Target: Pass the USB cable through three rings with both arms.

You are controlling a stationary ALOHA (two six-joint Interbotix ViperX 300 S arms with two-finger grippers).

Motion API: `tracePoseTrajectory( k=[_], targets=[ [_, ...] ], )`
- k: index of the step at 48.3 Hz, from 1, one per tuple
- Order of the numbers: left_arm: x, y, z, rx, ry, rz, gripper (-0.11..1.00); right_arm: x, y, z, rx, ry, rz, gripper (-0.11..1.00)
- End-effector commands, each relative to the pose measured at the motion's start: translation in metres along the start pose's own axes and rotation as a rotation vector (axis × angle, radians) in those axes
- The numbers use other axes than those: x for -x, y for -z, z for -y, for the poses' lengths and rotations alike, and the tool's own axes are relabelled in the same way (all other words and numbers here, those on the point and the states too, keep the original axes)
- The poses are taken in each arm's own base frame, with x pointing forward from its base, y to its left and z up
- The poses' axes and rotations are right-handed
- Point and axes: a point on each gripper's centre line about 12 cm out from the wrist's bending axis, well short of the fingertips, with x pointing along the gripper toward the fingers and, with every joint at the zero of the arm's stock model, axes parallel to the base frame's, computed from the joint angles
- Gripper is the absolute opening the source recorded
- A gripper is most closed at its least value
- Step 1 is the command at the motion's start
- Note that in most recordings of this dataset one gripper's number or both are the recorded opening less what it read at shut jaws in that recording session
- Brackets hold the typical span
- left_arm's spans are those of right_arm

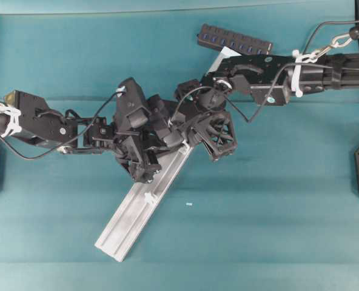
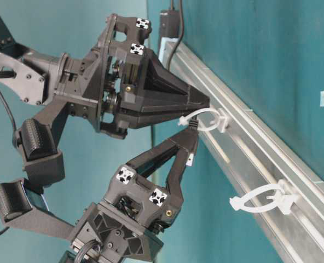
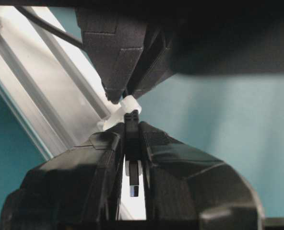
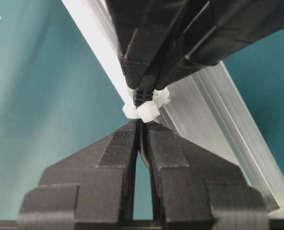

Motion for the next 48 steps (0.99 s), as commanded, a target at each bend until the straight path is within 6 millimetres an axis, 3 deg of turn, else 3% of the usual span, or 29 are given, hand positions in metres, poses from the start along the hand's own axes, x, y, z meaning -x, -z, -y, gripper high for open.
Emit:
tracePoseTrajectory(
  k=[1, 10, 14, 21, 25, 34, 48],
  targets=[
    [0.001, -0.002, 0.009, -0.010, 0.022, 0.008, 0.08, 0.004, -0.003, 0.003, -0.034, 0.013, 0.024, 0.08],
    [0.005, 0.004, 0.009, 0.030, 0.023, -0.006, 0.08, 0.007, -0.005, 0.001, -0.095, 0.005, 0.037, 0.12],
    [0.009, 0.007, 0.010, 0.050, 0.025, -0.012, 0.08, 0.009, -0.004, 0.001, -0.120, 0.009, 0.043, 0.30],
    [0.015, 0.010, 0.013, 0.082, 0.031, -0.018, 0.08, 0.022, 0.000, -0.002, -0.161, 0.016, 0.053, 0.73],
    [0.018, 0.009, 0.015, 0.106, 0.037, -0.014, 0.08, 0.030, 0.007, -0.009, -0.171, 0.031, 0.064, 0.88],
    [0.029, 0.000, 0.020, 0.158, 0.056, 0.013, 0.08, 0.045, 0.007, -0.015, -0.176, 0.099, 0.128, 0.81],
    [0.047, -0.011, 0.025, 0.313, 0.076, 0.035, 0.08, 0.047, -0.035, -0.026, -0.059, 0.190, 0.209, 0.81]
  ],
)
